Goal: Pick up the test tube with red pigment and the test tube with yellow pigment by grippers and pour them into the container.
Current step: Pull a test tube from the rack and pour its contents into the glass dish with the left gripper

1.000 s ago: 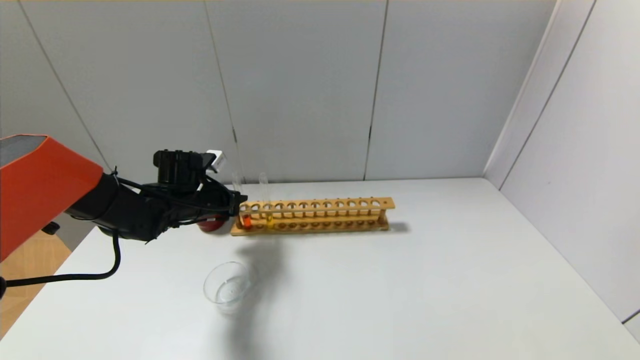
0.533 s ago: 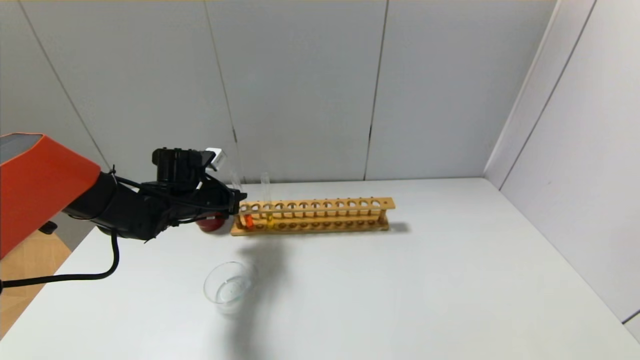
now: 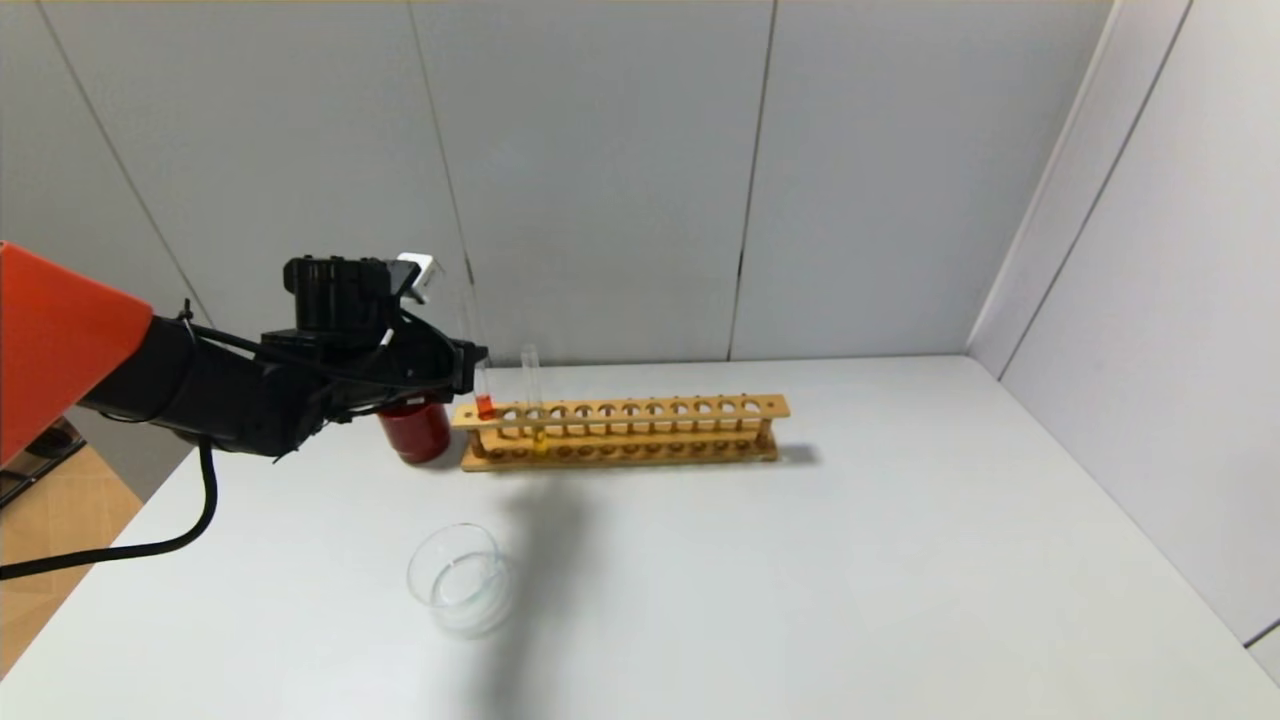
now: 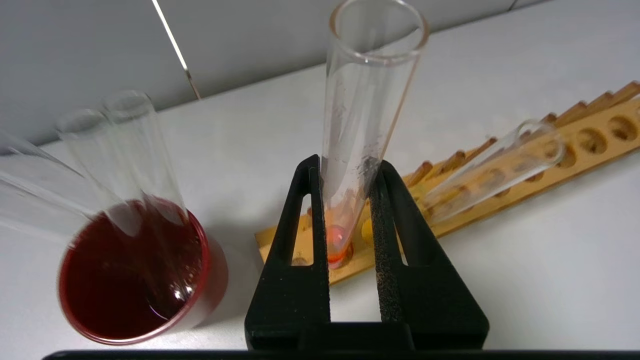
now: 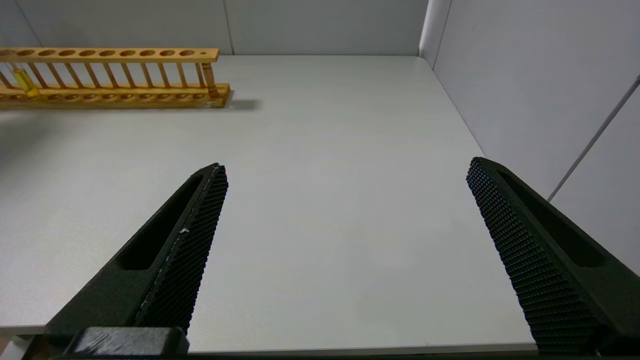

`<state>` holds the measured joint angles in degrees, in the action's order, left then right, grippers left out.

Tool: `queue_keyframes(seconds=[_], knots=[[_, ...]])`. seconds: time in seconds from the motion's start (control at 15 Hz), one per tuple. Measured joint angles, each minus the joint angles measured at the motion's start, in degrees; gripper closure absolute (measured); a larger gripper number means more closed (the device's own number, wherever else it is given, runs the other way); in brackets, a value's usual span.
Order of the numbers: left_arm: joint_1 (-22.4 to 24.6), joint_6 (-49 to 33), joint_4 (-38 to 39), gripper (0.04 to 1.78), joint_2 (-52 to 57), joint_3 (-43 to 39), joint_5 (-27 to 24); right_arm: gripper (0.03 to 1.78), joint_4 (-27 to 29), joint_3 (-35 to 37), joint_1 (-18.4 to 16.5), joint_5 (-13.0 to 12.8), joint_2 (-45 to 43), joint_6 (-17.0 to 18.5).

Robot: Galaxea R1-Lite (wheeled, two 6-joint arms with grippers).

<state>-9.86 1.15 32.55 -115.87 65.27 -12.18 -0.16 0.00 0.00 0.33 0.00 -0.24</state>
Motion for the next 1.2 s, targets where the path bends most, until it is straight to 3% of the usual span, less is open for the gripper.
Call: queue_keyframes(seconds=[0.6, 1.2], knots=[[-0.16, 0.11, -5.35, 1.51, 10.86, 3.5, 2.16, 0.06, 0.0, 0.0, 0.0, -0.02, 0.0, 0.0], [-0.35, 5.63, 6.45, 1.51, 23.52, -14.75, 3.69, 0.06, 0.0, 0.0, 0.0, 0.0, 0.0, 0.02]])
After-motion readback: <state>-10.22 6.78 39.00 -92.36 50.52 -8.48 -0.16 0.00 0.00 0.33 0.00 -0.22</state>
